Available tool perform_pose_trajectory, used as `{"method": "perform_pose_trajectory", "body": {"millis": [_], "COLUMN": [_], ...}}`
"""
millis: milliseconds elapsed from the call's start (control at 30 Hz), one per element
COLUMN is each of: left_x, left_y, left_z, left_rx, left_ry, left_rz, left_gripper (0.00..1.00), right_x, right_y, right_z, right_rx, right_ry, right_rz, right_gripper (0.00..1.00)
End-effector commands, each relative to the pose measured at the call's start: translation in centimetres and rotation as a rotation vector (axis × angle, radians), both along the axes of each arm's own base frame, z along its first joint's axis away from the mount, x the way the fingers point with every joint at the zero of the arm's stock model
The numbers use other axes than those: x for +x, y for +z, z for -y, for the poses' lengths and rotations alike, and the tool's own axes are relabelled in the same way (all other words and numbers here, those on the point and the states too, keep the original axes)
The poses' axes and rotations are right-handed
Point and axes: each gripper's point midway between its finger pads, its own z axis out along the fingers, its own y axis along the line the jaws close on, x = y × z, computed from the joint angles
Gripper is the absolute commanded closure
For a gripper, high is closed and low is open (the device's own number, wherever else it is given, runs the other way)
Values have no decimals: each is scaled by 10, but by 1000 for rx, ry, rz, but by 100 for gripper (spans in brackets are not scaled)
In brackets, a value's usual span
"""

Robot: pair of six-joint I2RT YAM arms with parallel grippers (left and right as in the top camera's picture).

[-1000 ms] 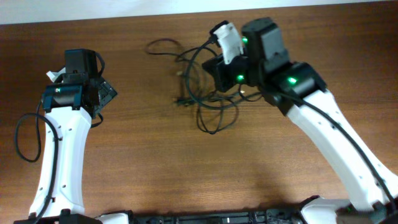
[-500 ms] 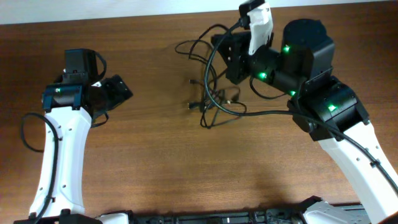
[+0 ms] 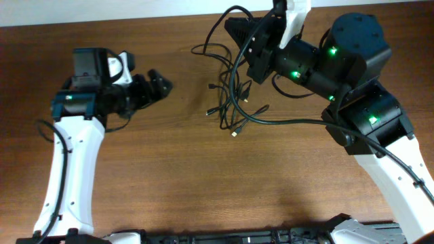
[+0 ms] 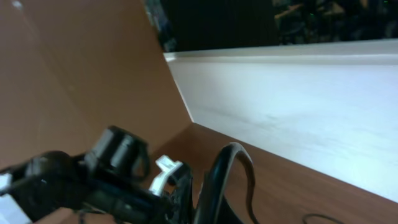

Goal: Untangle cables

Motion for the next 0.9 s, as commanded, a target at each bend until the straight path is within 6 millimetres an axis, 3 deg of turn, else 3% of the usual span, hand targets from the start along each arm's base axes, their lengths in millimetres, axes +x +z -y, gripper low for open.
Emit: {"method": "perform_pose_trajectory", "body": {"millis": [0, 100, 233, 433, 600, 767, 867], "left_x": [4, 13, 16, 8, -2, 7, 9], "left_y": [14, 5, -28, -29, -47, -98, -124], "left_z": [43, 66, 92, 154, 201, 195, 176], "left_rx": [-28, -29, -68, -260, -254, -21, 116], "left_ry": [-134, -151, -136, -343, -450, -354, -290], "left_rz": [91, 93, -36, -43, -32, -57, -97], "left_gripper": [1, 1, 1, 1, 1, 1, 1], "right_x": [-17, -17, -17, -17, -18, -18, -18], "right_y": [26, 26, 26, 28, 30, 30, 36], "right_z": [1, 1, 1, 1, 1, 1, 1], "right_rx": [42, 42, 42, 45, 49, 50, 60], "right_ry": [47, 53, 52, 52, 53, 53, 53], "right_rz": [46, 48, 48, 55, 65, 67, 88], "right_gripper": [96, 96, 96, 96, 96, 96, 96]}}
